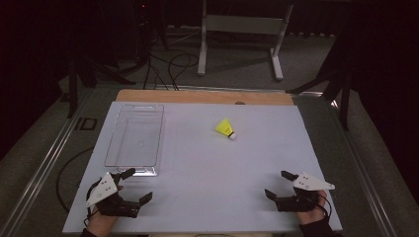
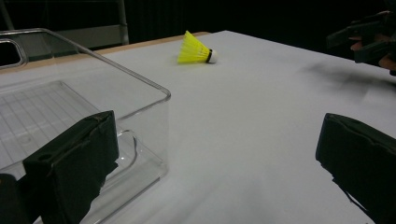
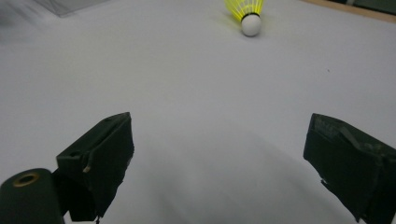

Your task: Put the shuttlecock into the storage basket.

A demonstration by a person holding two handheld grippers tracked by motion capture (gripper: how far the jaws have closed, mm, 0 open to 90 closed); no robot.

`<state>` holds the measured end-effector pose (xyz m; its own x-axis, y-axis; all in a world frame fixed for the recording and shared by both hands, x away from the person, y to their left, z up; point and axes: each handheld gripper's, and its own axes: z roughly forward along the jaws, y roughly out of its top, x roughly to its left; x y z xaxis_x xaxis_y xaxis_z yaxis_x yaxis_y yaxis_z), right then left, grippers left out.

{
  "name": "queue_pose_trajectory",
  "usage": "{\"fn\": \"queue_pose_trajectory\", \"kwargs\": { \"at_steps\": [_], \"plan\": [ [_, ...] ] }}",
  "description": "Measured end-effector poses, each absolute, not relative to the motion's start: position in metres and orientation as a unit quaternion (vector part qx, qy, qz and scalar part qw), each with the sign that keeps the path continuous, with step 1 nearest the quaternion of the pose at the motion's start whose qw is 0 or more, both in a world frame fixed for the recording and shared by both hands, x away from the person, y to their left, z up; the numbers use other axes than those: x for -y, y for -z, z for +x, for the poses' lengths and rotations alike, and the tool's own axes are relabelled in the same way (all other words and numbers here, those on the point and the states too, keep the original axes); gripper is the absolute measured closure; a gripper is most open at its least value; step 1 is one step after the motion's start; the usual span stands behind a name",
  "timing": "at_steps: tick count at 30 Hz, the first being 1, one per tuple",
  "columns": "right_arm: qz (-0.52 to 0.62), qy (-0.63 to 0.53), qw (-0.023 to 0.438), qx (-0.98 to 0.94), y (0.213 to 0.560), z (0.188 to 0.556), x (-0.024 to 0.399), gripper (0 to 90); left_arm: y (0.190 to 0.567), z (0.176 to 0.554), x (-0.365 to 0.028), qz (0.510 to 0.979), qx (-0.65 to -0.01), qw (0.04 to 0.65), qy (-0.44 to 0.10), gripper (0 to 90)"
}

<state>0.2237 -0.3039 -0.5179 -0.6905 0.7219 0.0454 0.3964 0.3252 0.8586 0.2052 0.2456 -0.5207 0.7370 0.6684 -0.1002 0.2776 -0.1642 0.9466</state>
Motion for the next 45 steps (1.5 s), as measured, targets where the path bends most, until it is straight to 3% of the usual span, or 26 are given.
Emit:
{"fn": "queue_pose_trajectory", "kwargs": {
  "at_steps": [21,45],
  "plan": [
    [0.355,-0.443,0.195,-0.800,0.516,0.223,0.299,8.0,0.520,0.204,-0.245,0.743,-0.313,0.563,-0.179,0.1],
    [0.363,-0.436,0.210,-0.796,0.469,0.227,0.297,7.4,0.520,0.204,-0.244,0.746,-0.309,0.562,-0.180,0.2]
  ]
}}
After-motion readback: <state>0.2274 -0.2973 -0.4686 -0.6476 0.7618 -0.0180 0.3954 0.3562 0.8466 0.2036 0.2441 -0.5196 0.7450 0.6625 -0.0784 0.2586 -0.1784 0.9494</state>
